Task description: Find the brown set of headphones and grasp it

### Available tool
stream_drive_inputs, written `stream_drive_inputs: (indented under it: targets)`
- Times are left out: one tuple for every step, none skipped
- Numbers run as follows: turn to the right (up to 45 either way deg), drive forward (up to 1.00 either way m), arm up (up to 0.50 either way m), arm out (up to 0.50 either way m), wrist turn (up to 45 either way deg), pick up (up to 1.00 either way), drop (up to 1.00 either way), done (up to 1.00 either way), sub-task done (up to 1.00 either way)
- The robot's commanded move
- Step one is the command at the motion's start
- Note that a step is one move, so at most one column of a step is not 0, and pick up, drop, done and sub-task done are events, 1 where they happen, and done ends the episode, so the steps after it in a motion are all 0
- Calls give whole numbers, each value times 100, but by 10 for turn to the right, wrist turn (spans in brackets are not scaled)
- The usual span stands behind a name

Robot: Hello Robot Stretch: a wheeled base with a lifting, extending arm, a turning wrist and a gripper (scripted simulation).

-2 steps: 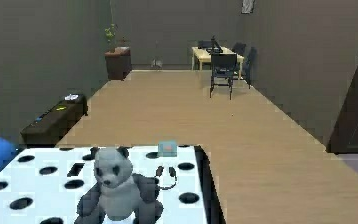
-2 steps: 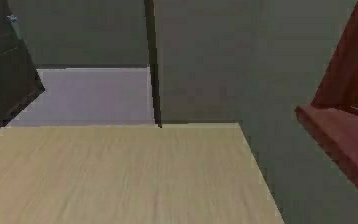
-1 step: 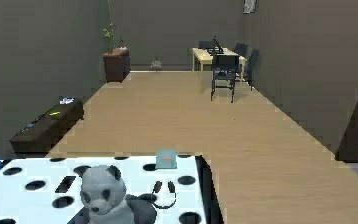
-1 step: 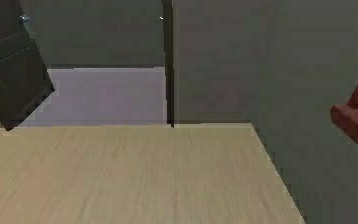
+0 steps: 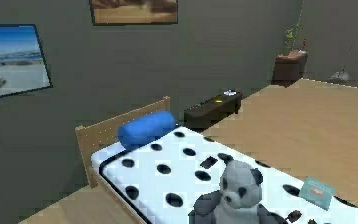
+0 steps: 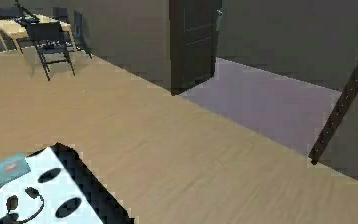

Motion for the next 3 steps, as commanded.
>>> stream_drive_inputs:
  targets:
    - [-450, 0, 0, 0, 0, 0, 0, 0, 0]
    - [-30, 0, 0, 0, 0, 0, 0, 0, 0]
    - [450, 0, 0, 0, 0, 0, 0, 0, 0]
